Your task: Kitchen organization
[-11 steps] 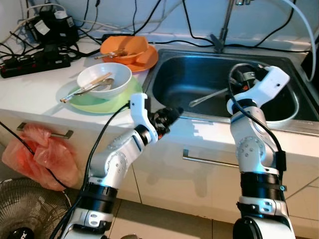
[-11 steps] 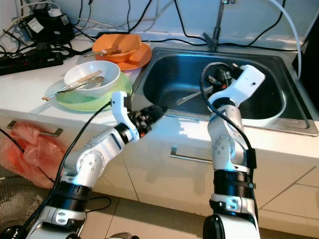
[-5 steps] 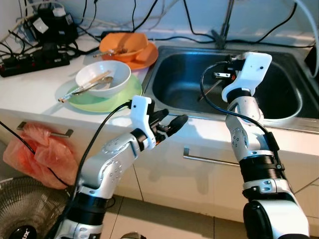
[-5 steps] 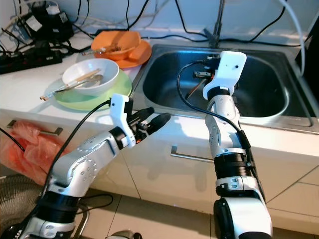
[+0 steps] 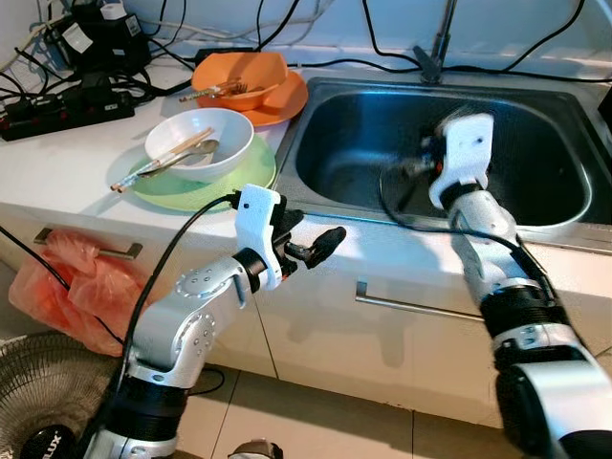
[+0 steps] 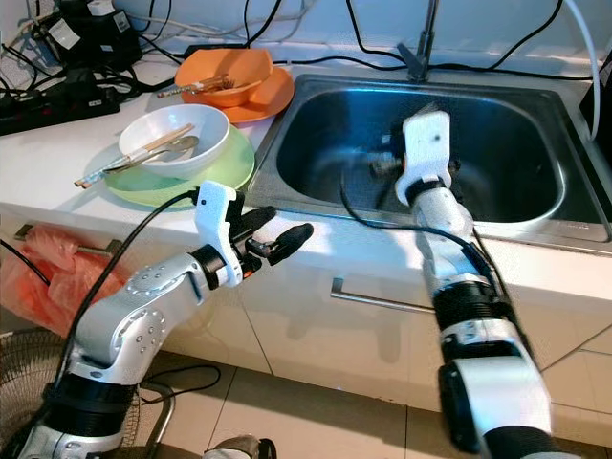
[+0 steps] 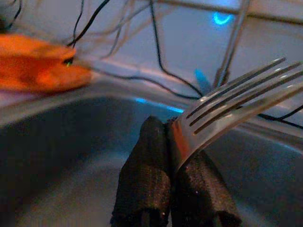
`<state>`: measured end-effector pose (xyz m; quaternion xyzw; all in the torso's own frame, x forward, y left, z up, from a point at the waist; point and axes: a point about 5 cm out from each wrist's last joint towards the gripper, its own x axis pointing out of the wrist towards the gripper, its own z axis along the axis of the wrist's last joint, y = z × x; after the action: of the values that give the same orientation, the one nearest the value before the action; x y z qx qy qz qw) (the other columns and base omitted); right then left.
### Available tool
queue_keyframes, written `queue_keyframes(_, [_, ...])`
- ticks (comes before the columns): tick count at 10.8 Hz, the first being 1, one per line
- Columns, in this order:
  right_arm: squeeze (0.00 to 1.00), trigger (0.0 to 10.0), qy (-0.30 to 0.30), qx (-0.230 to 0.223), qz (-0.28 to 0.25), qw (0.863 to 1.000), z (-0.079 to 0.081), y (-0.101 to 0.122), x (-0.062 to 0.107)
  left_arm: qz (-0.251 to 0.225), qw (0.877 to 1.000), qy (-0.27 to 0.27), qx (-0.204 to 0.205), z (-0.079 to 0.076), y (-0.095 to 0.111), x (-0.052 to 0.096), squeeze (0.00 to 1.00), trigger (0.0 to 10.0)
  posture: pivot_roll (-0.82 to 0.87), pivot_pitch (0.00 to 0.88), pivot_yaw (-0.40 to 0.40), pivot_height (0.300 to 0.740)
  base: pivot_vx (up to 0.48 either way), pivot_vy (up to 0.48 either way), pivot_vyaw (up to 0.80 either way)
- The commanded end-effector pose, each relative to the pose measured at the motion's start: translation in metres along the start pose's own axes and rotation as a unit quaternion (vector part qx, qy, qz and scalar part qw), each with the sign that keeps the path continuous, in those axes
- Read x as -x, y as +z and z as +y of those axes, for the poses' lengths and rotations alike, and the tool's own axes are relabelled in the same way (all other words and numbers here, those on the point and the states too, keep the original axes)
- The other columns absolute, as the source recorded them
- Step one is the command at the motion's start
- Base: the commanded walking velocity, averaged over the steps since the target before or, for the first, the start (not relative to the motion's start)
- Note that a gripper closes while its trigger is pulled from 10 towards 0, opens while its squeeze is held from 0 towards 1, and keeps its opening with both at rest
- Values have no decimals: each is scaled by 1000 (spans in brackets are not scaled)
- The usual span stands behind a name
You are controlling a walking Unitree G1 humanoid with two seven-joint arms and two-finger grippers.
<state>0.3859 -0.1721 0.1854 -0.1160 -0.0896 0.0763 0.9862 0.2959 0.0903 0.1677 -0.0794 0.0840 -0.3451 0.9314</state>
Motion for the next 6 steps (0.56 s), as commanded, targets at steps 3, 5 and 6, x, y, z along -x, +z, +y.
queue_keyframes(3, [1000, 10000, 40, 29, 5, 999, 0, -5, -1, 4, 1000, 3, -14, 0, 2, 3, 0, 10000, 257, 90, 76, 740, 0, 0, 0])
queue_keyframes(5, [1000, 10000, 53, 26, 0, 998, 5, -6, -2, 4, 1000, 4, -14, 1, 1, 1, 0, 10000, 254, 84, 76, 740, 0, 0, 0])
queue_keyframes(6, [1000, 10000, 55, 25, -1, 998, 5, -5, -2, 5, 1000, 4, -15, 1, 1, 0, 0, 10000, 254, 82, 76, 740, 0, 0, 0])
